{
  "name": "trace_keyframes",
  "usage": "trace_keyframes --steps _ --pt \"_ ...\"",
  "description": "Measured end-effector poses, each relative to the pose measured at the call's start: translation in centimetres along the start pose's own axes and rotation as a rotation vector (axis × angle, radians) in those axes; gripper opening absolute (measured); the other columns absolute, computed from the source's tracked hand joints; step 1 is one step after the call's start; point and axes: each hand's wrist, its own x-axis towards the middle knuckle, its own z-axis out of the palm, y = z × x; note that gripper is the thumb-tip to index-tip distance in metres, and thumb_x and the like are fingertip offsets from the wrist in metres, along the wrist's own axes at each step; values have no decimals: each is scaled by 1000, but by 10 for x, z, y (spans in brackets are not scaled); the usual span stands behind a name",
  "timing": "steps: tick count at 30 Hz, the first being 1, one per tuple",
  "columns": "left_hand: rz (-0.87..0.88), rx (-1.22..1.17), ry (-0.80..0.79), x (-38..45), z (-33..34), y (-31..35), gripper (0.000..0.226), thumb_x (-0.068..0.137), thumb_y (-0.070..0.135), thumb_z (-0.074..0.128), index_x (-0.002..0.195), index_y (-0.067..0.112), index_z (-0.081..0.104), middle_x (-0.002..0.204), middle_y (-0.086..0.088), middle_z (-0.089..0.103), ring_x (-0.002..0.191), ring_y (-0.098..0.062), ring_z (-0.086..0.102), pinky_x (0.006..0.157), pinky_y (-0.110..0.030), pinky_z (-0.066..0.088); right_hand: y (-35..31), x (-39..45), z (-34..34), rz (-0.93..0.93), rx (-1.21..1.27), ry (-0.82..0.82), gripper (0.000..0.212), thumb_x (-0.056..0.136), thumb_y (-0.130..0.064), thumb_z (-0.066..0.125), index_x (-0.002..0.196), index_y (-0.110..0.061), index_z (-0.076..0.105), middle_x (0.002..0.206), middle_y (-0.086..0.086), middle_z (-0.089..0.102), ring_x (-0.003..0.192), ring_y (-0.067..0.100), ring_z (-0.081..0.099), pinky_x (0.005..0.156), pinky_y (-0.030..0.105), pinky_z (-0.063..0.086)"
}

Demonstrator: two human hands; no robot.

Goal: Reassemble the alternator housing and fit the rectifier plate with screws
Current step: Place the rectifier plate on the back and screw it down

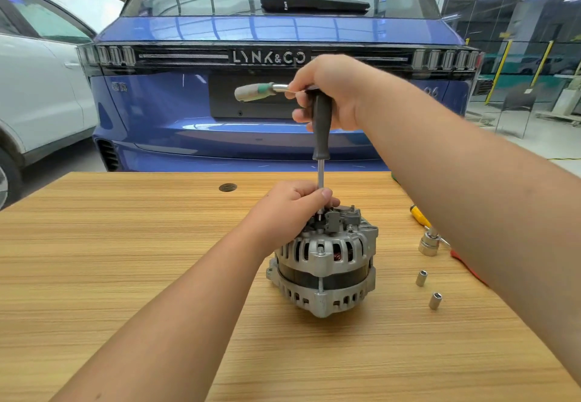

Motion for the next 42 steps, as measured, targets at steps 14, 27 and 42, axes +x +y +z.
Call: trace_keyframes --steps 14,27,42 --pt "15 -1 -16 -2 1 3 26 100 50 51 88 48 74 104 27 74 99 2 67 99 -47 52 39 -7 -6 42 1031 -85 16 94 -18 66 83 -10 58 74 1 60 60 15 56 63 28 47" --pt "-21 0 25 -1 2 3 30 102 48 51 98 36 77 96 31 72 96 3 65 97 -42 50 50 -7 27 -838 -330 411 20 92 -1 50 84 -19 54 76 -4 51 67 10 43 65 28 35" --pt "-11 4 6 0 0 1 32 94 56 50 97 40 77 96 34 71 87 16 61 92 -40 50 44 -2 8 -510 112 167 22 91 -38 73 100 -18 68 88 5 61 68 15 58 63 32 52"
